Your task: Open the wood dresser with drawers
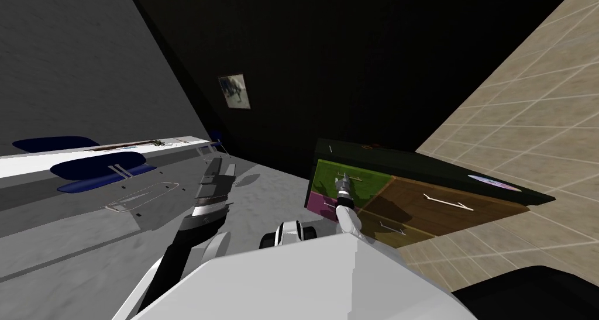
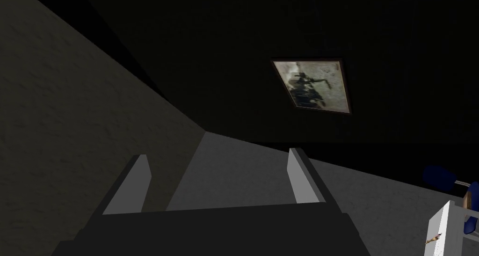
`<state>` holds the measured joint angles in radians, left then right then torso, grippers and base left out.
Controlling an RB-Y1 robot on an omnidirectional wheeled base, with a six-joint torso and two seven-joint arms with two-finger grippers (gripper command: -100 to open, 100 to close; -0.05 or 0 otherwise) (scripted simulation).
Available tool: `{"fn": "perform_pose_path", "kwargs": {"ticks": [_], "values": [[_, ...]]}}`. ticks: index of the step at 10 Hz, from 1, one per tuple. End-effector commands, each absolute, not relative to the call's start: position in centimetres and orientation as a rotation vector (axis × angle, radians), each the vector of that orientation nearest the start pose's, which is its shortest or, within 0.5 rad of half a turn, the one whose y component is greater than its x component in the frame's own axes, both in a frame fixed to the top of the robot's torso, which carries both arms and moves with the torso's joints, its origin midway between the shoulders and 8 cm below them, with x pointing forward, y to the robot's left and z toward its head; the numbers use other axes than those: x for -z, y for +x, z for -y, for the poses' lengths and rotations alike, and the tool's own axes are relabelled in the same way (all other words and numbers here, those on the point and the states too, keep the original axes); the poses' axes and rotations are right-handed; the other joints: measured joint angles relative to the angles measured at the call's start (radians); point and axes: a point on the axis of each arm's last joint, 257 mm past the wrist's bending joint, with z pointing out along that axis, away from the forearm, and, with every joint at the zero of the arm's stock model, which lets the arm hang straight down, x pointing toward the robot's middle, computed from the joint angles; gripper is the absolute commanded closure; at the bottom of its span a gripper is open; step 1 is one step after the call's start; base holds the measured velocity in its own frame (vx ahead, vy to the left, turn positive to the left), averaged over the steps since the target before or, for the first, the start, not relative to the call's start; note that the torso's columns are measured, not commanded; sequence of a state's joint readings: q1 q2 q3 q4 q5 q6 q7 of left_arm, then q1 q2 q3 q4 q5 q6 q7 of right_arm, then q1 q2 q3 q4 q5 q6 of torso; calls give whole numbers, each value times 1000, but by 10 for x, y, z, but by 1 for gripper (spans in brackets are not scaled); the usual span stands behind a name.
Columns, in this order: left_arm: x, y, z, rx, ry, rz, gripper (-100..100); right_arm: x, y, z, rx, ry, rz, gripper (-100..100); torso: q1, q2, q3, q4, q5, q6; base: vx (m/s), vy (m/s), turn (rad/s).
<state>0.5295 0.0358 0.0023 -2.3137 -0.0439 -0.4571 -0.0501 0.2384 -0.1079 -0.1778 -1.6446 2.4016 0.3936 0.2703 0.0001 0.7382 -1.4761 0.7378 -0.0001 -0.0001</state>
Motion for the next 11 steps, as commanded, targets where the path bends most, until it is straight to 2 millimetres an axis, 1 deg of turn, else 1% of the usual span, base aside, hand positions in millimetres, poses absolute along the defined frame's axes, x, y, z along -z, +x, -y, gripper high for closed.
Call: {"fn": "perform_pose_path", "kwargs": {"ticks": [1, 2, 4, 5, 6, 7, 10, 11], "values": [[-21, 344, -274, 1208, -612, -703, 0, 209, 430, 435, 1415, -577, -1415, 100, 0, 5, 3, 1, 0, 0, -23, -14, -11], [-21, 344, -274, 1208, -612, -703, 0, 201, 431, 434, 1417, -574, -1400, 100, -3, -2, 1, -5, -6, -2, -105, 92, -49], [-21, 344, -274, 1209, -612, -702, 0, 202, 432, 431, 1406, -585, -1406, 100, 2, 3, 2, 0, 0, 0, -181, 102, -50], [-21, 344, -274, 1209, -612, -702, 0, 202, 432, 430, 1401, -591, -1408, 100, 1, 3, 2, 1, 0, 0, -178, 102, -42], [-21, 344, -274, 1209, -612, -702, 0, 201, 432, 431, 1405, -586, -1406, 100, 1, 1, 1, 1, 0, 0, -80, 51, -11], [-21, 344, -274, 1208, -612, -703, 0, 197, 438, 432, 1389, -592, -1407, -100, -3, -5, -2, -1, 0, 0, 63, 17, -20], [-21, 343, -275, 1208, -612, -703, 0, 192, 446, 433, 1361, -590, -1412, -100, -3, -6, -4, -2, -1, 0, 156, -22, -10], [-21, 343, -275, 1208, -612, -703, 0, 192, 444, 433, 1369, -588, -1410, -100, 0, -2, -1, 0, 0, 0, 85, -7, 1]]}}
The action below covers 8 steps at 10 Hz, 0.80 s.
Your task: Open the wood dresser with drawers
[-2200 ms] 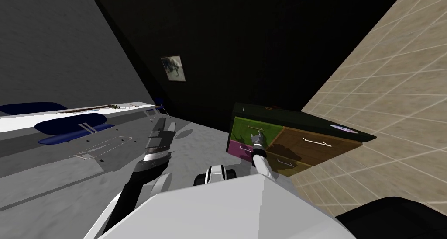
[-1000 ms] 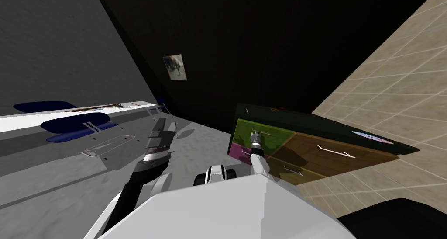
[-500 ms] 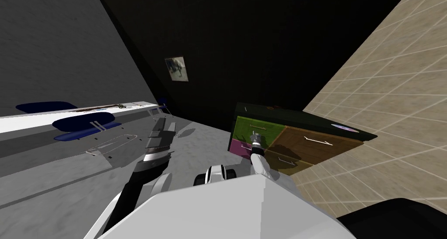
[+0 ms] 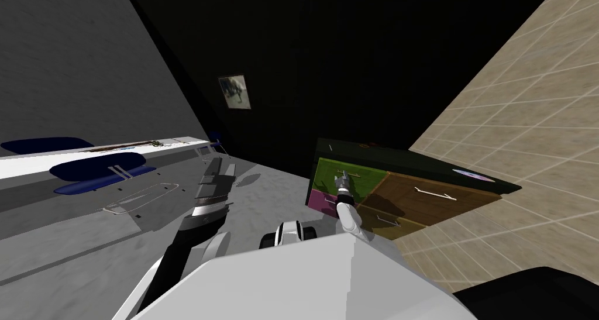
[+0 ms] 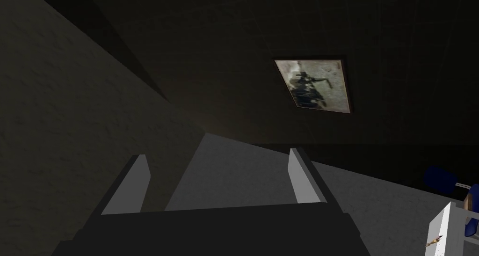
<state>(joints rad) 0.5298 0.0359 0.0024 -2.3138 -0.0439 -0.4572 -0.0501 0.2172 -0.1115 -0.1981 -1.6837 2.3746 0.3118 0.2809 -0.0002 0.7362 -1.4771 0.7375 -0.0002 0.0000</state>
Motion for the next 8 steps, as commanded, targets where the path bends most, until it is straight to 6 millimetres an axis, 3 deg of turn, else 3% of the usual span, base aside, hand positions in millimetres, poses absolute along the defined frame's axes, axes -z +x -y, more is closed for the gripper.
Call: {"fn": "perform_pose_path", "kwargs": {"ticks": [1, 6, 7, 8], "values": [[-21, 343, -275, 1208, -612, -703, 0, 191, 451, 422, 1363, -592, -1410, -100, 2, 7, 4, 2, 1, 0, 29, -42, -36], [-21, 344, -275, 1208, -612, -703, 0, 182, 476, 378, 1346, -604, -1400, -100, 2, 1, 1, 0, 0, 0, 3, -97, -39], [-21, 344, -275, 1208, -612, -703, 0, 182, 470, 383, 1347, -599, -1402, -100, 2, 1, 0, 0, 1, 0, 2, -37, -3], [-21, 344, -274, 1208, -612, -703, 0, 186, 467, 395, 1353, -599, -1405, 100, 3, 1, 1, 0, 1, 0, -6, 42, 52]]}}
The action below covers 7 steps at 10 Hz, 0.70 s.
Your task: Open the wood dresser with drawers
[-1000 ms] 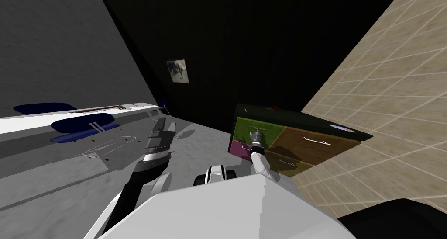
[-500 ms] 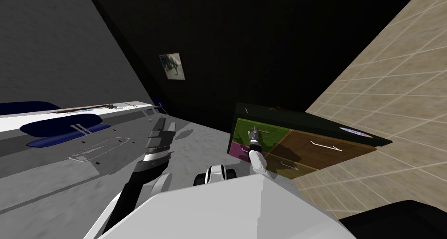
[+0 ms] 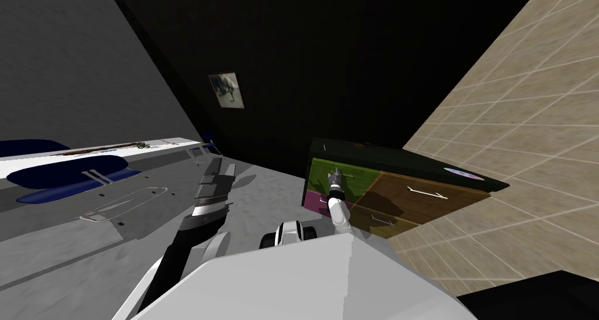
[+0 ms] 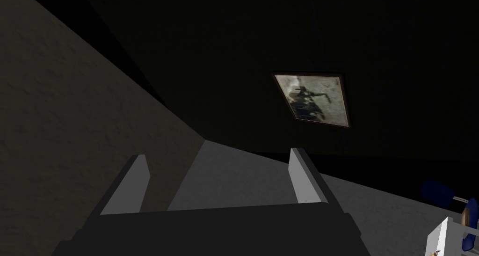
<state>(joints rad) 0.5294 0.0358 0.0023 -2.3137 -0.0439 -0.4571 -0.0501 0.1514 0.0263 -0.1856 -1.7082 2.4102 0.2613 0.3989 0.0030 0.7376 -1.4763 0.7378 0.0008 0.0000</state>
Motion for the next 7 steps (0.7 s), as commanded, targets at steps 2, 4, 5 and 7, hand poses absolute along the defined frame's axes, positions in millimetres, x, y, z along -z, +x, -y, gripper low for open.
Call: {"fn": "perform_pose_path", "kwargs": {"ticks": [2, 4, 5, 7], "values": [[-21, 344, -274, 1208, -612, -703, 0, 190, 457, 411, 1359, -595, -1408, 100, 3, 2, 1, 1, 1, 0, -3, 97, 32], [-21, 344, -274, 1208, -612, -703, 0, 192, 448, 428, 1365, -591, -1410, 100, -1, 0, 0, 0, -1, -2, -1, 96, 31], [-21, 344, -274, 1208, -612, -703, 0, 192, 445, 433, 1366, -590, -1411, 100, -1, -1, 0, 0, -1, -3, -22, 83, 25], [-21, 344, -274, 1208, -612, -703, 0, 189, 452, 415, 1359, -597, -1409, 100, -3, -1, -1, 0, -1, -3, -50, 5, -67]]}}
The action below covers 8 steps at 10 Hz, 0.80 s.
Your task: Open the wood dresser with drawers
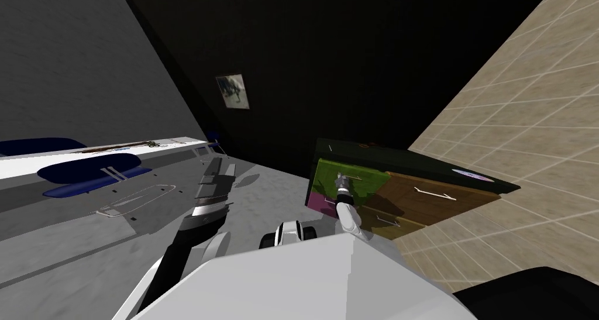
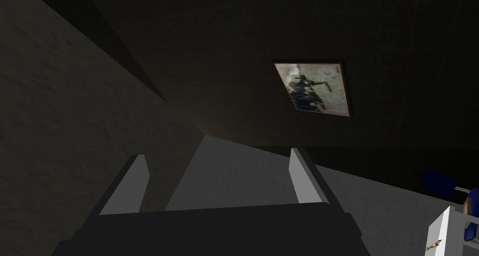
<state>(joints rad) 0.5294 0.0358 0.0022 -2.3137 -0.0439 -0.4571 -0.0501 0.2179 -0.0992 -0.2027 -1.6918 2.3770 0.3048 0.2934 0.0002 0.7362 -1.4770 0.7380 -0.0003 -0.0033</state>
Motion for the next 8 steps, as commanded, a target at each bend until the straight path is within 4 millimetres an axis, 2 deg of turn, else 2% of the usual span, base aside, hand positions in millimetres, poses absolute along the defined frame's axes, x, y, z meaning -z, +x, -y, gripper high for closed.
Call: {"fn": "perform_pose_path", "kwargs": {"ticks": [1, 4, 5, 6, 8], "values": [[-21, 344, -274, 1208, -612, -703, 0, 188, 455, 409, 1355, -600, -1407, 100, -1, 4, 2, 1, 0, 1, -140, -17, -61], [-21, 344, -274, 1208, -612, -703, 0, 181, 469, 380, 1332, -613, -1397, 100, 0, 4, 2, 2, 2, 4, -133, -22, -54], [-21, 344, -274, 1208, -612, -703, 0, 186, 464, 386, 1331, -613, -1409, 100, 0, 4, 2, 4, 3, 4, -53, -13, 7], [-21, 344, -274, 1208, -612, -703, 0, 181, 467, 368, 1325, -604, -1386, 100, 1, 2, 1, 3, 3, 5, -36, -41, -20], [-21, 344, -274, 1208, -612, -703, 0, 177, 468, 353, 1319, -592, -1368, 100, 1, 4, 2, 3, 2, 3, -39, -60, -11]]}}
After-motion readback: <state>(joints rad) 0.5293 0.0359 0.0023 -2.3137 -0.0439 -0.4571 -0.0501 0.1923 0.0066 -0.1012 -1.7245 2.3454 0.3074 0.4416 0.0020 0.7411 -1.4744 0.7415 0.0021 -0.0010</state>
